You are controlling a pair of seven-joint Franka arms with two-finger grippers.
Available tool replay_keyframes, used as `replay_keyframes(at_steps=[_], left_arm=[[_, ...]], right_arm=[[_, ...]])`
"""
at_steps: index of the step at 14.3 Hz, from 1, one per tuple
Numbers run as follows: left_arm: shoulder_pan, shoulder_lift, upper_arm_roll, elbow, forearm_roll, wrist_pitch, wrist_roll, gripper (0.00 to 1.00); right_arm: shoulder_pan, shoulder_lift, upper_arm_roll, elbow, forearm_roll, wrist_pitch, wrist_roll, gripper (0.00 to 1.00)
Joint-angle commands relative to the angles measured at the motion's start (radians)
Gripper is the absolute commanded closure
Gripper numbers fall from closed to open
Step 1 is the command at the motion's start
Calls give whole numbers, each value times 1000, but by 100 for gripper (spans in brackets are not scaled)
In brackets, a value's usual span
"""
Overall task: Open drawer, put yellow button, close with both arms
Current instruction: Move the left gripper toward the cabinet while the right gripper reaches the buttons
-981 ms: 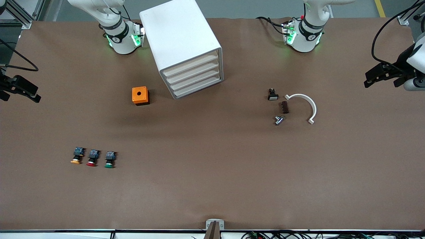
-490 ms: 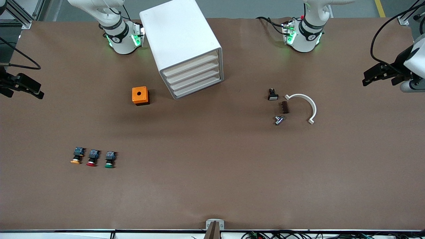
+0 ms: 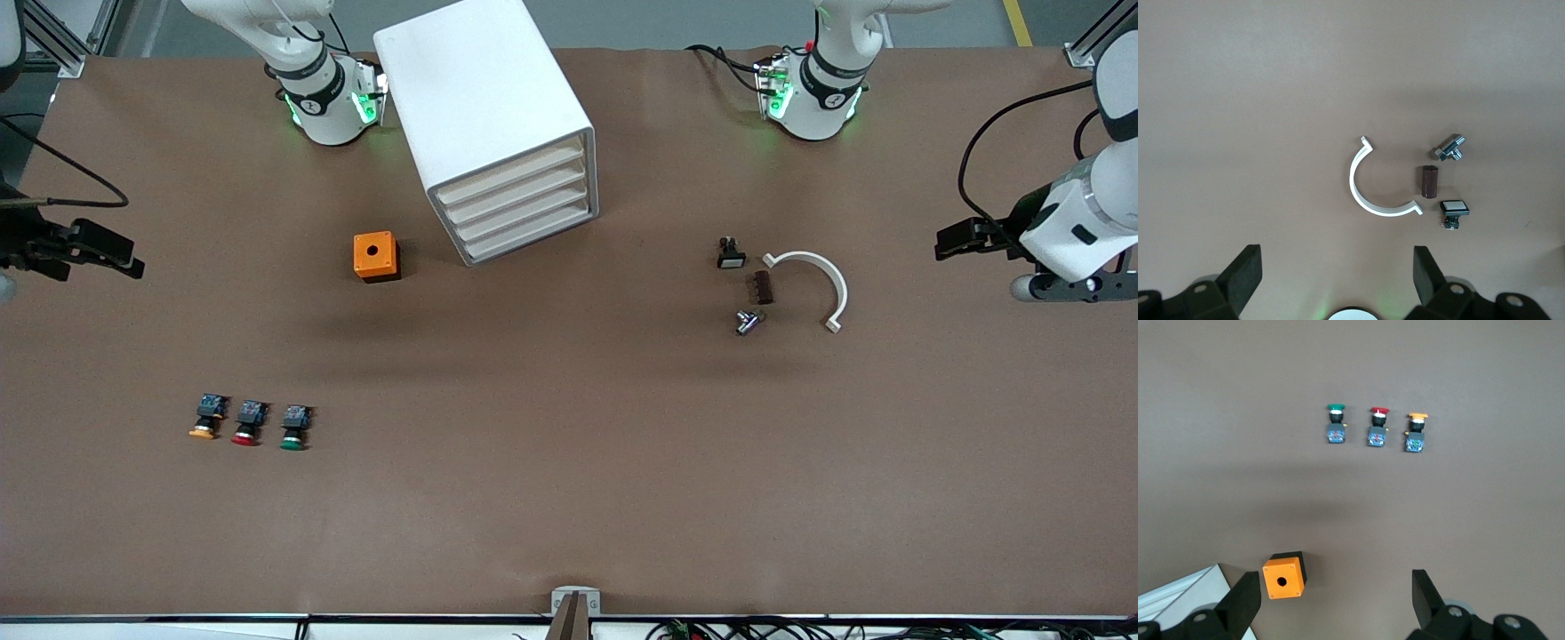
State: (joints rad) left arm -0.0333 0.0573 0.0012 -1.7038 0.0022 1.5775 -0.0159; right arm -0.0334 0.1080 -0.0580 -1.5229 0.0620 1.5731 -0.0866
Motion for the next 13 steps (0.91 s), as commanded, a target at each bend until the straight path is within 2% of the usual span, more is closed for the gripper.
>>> replay_keyframes(at_steps=[1, 2, 5, 7, 10, 13], left_arm=[[-19, 28, -13, 30, -2, -30, -18, 0], [-31, 45, -18, 45, -2, -46, -36, 0], [-97, 163, -23, 218, -28, -207, -197, 0], [-138, 193, -23, 257, -82, -235, -335, 0], [-235, 237, -24, 269, -171, -238, -685, 0], [-272, 321, -26, 309, -361, -258, -1089, 0]], right_arm=[[-39, 59, 10, -11, 9, -1, -22, 0], [-46, 90, 10, -11, -4, 4, -22, 0], [-49, 165, 10, -19, -77, 94, -22, 0], [-72, 237, 10, -37, -106, 192, -22, 0], [-88, 317, 10, -92, -119, 364, -22, 0], [-108, 390, 10, -96, -119, 439, -22, 0]])
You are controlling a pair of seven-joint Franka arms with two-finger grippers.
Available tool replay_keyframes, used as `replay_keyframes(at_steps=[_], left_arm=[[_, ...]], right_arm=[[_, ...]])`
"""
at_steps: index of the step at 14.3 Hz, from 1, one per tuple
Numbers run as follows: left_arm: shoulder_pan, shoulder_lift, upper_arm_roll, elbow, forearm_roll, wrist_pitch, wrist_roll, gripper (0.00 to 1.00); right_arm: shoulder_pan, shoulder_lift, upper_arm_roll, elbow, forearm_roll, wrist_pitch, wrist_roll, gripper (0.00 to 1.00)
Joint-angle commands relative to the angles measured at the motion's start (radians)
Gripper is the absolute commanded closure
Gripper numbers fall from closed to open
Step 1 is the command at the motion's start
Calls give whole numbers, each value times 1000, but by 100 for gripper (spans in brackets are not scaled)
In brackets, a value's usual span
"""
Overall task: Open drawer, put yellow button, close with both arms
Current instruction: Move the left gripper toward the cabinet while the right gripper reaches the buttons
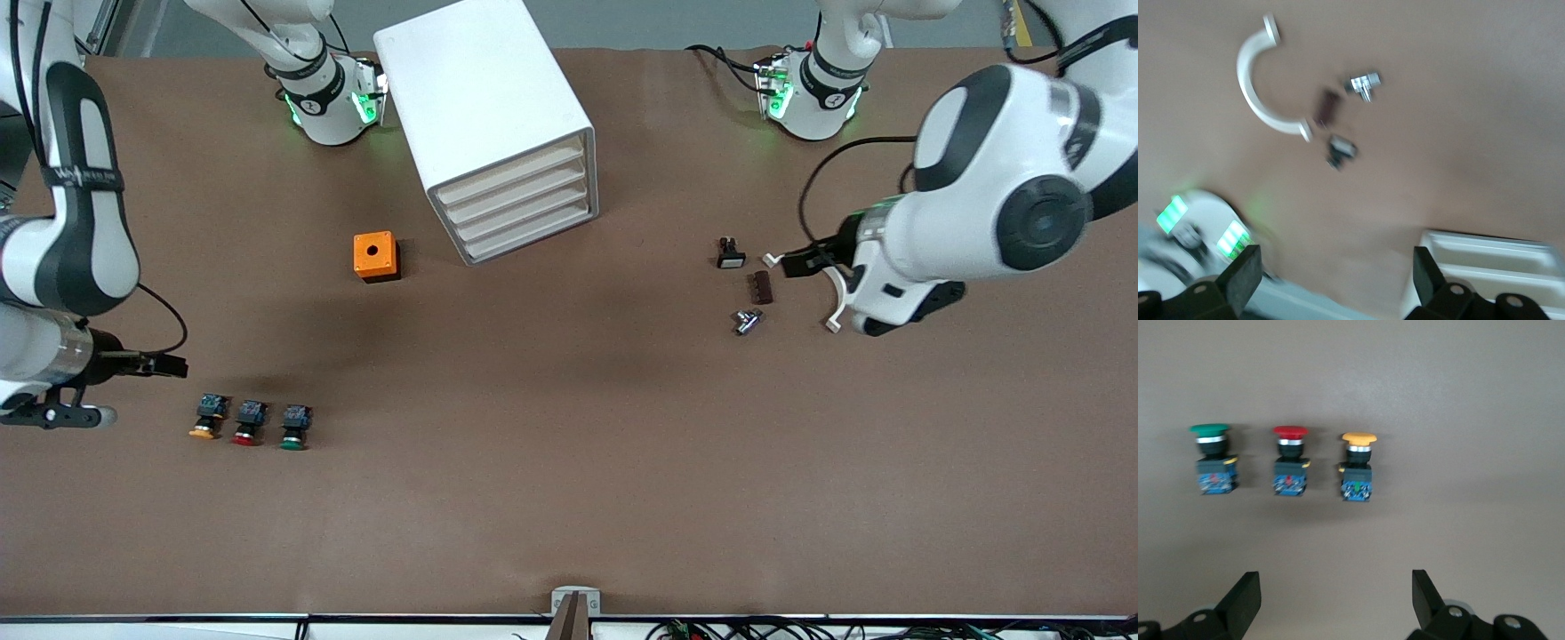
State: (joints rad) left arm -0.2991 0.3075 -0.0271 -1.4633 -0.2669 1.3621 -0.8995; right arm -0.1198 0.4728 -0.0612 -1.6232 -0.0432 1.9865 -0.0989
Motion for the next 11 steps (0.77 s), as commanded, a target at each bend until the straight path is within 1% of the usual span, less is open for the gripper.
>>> replay_keyframes(at_steps=[1, 2, 4, 6, 9, 11], left_arm=[[-21, 96, 3, 74, -142, -43, -290, 0], [-32, 114, 3, 74, -185, -43, -358, 0], [-44, 169, -11, 72, -283, -49, -558, 0], [-38, 232, -65, 72, -327, -55, -723, 0], [-38, 313, -103, 70, -452, -54, -934, 0], [-44, 363, -134, 72, -509, -54, -1034, 0]], right_arm=[[-24, 55, 14, 3, -14, 61, -10, 0], [-31, 79, 14, 3, -14, 87, -13, 0], [-38, 125, 14, 3, -14, 132, -25, 0], [-38, 156, 14, 5, -12, 152, -25, 0], [-50, 202, 15, 3, -12, 221, -25, 0], [-58, 228, 15, 5, -7, 251, -25, 0]])
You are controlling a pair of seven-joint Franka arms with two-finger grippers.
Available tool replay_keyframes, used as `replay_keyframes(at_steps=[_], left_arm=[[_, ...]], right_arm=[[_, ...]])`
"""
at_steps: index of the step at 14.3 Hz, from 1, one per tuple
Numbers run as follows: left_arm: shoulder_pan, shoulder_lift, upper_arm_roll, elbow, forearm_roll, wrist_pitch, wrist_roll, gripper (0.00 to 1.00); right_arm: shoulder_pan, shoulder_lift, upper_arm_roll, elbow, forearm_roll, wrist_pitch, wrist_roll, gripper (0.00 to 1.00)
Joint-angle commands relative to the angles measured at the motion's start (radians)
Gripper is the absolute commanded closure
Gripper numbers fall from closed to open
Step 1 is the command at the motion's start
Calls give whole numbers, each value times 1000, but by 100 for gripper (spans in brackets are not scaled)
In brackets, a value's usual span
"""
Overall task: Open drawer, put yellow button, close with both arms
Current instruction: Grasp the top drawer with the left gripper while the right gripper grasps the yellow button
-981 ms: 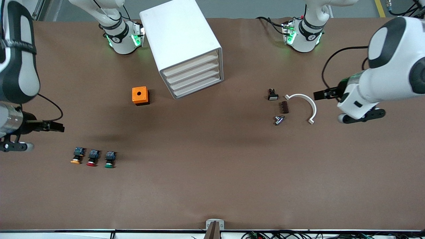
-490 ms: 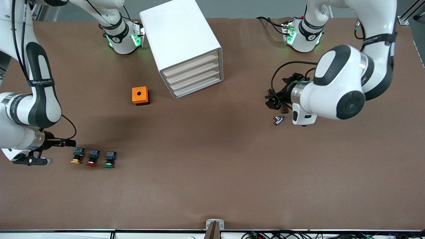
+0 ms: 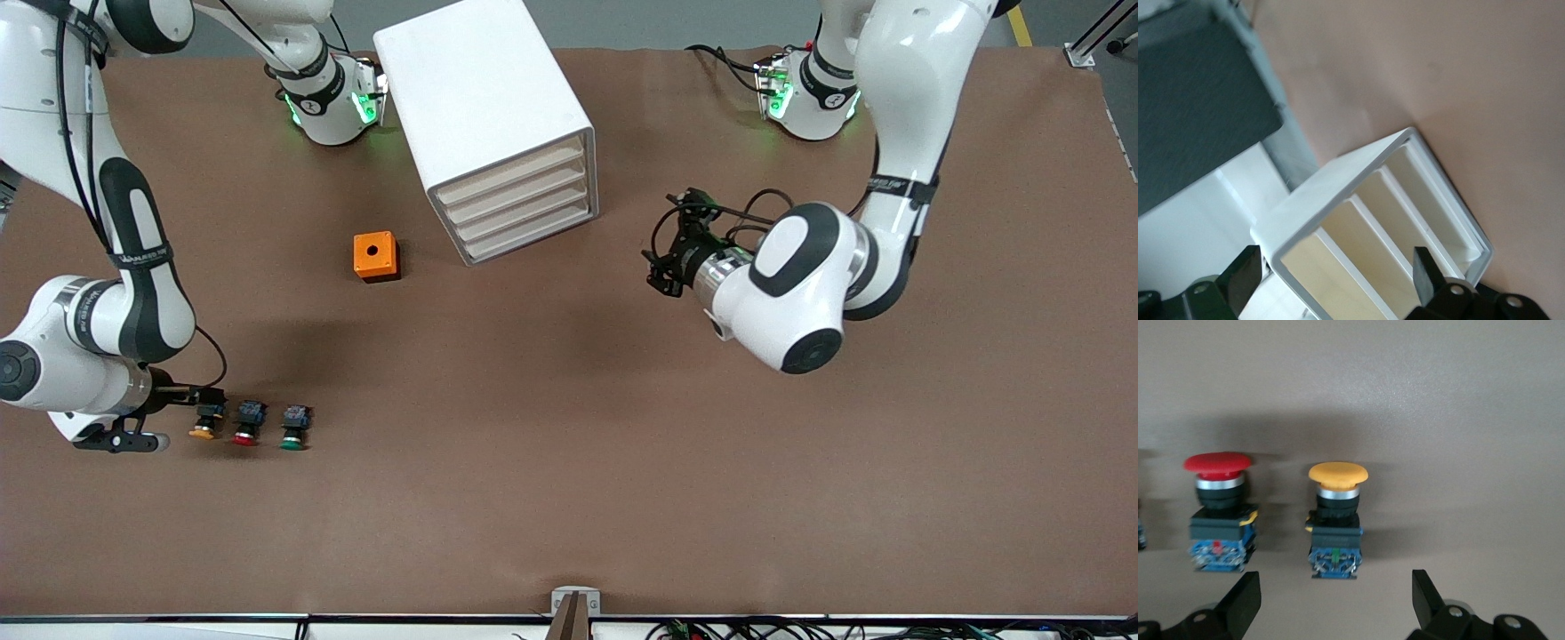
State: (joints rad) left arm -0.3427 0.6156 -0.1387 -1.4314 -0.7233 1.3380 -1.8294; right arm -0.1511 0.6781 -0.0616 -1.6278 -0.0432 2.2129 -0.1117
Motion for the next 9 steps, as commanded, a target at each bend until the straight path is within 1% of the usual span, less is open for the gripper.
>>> replay_keyframes(at_steps=[1, 3, 4, 5, 6, 8, 9], left_arm=[[-5, 76, -25, 40, -83, -26, -167, 0], [-19, 111, -25, 40, -154, -25, -288, 0], [-27, 131, -36, 40, -175, -23, -329, 0], [-33, 144, -42, 40, -179, -20, -346, 0], [-45, 154, -44, 40, -195, -10, -366, 0], [-67, 179, -42, 40, -231, -5, -396, 25], [-77, 185, -42, 37, -252, -3, -398, 33]], right_arm=[[-28, 32, 16, 8, -4, 53, -13, 0], [-39, 47, 17, 9, 3, 64, -13, 0], [-41, 49, 19, 8, 3, 64, -11, 0], [-42, 54, 19, 8, 5, 64, -11, 8], [-48, 60, 19, 8, 16, 64, -8, 24], [-48, 60, 19, 8, 71, 57, -8, 46], [-48, 60, 19, 8, 77, 54, -5, 57]])
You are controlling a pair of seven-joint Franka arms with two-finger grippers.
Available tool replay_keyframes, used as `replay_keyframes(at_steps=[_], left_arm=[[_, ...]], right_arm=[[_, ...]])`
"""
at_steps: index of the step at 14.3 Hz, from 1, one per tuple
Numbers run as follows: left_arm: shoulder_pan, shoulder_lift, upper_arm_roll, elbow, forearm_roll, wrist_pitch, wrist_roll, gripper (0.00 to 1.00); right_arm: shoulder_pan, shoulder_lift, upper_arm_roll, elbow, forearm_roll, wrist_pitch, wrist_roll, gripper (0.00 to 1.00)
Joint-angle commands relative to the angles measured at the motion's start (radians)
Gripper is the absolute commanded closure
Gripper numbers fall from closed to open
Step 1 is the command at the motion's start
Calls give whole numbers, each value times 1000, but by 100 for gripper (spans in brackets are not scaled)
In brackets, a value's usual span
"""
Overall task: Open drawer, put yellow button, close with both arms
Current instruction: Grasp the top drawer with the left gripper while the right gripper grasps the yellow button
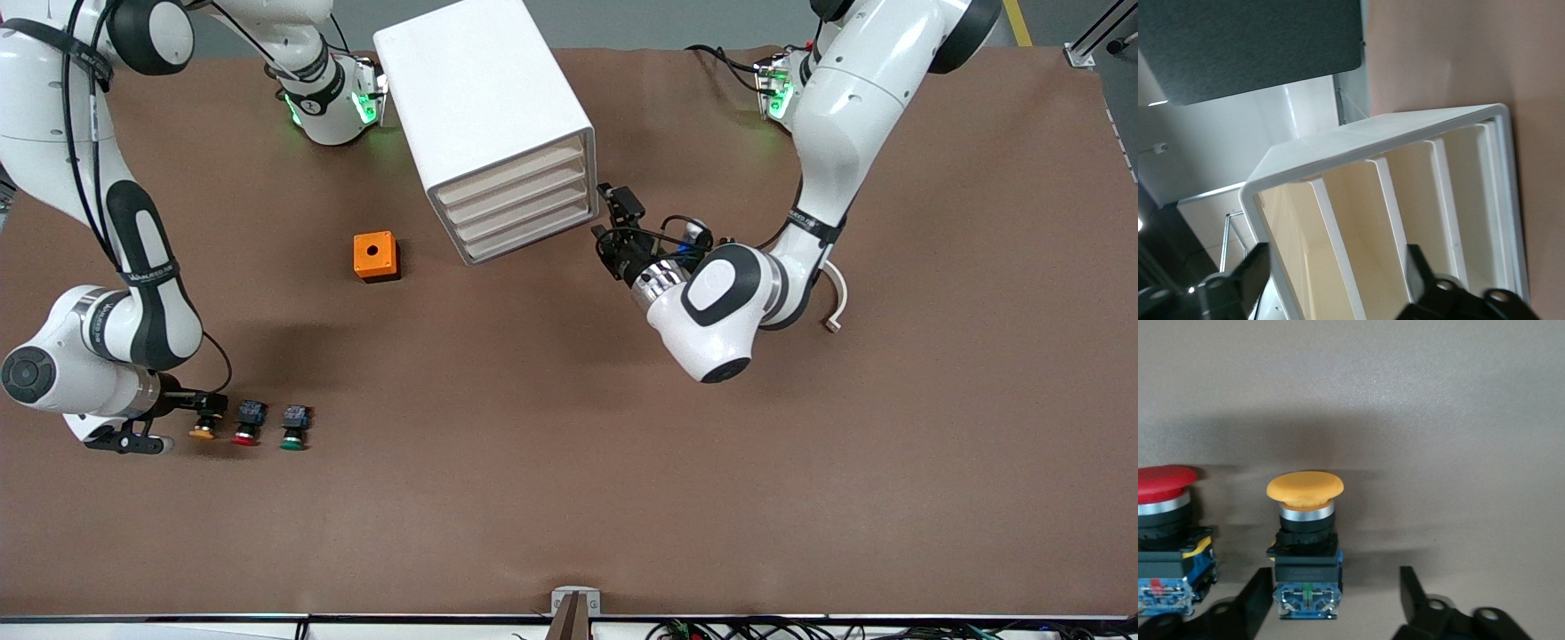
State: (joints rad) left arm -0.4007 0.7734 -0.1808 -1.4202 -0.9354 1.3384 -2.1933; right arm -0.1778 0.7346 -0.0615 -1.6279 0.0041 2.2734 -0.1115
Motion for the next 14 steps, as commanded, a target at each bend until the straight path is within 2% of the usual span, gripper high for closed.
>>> replay_keyframes(at_steps=[1, 2, 4, 6, 8, 14], left_arm=[[-33, 33, 0, 27, -66, -4, -34, 42], [-46, 38, 0, 27, -88, -4, -36, 46], [-76, 44, 1, 26, -100, 7, -37, 46], [-99, 44, 1, 21, -100, 18, -37, 46], [-121, 50, 3, 17, -98, 24, -45, 46], [-173, 49, 0, -3, -98, 24, -97, 46]], right_arm=[[-22, 2, 19, 8, 30, -8, -2, 66], [-20, 2, 19, 10, 30, -9, 1, 77], [-19, -1, 19, 10, 31, -14, 3, 99], [-19, -3, 20, 17, 43, -29, 4, 100], [-19, -11, 20, 22, 91, -54, -2, 100], [-5, -38, 25, 143, 94, -305, 3, 100]])
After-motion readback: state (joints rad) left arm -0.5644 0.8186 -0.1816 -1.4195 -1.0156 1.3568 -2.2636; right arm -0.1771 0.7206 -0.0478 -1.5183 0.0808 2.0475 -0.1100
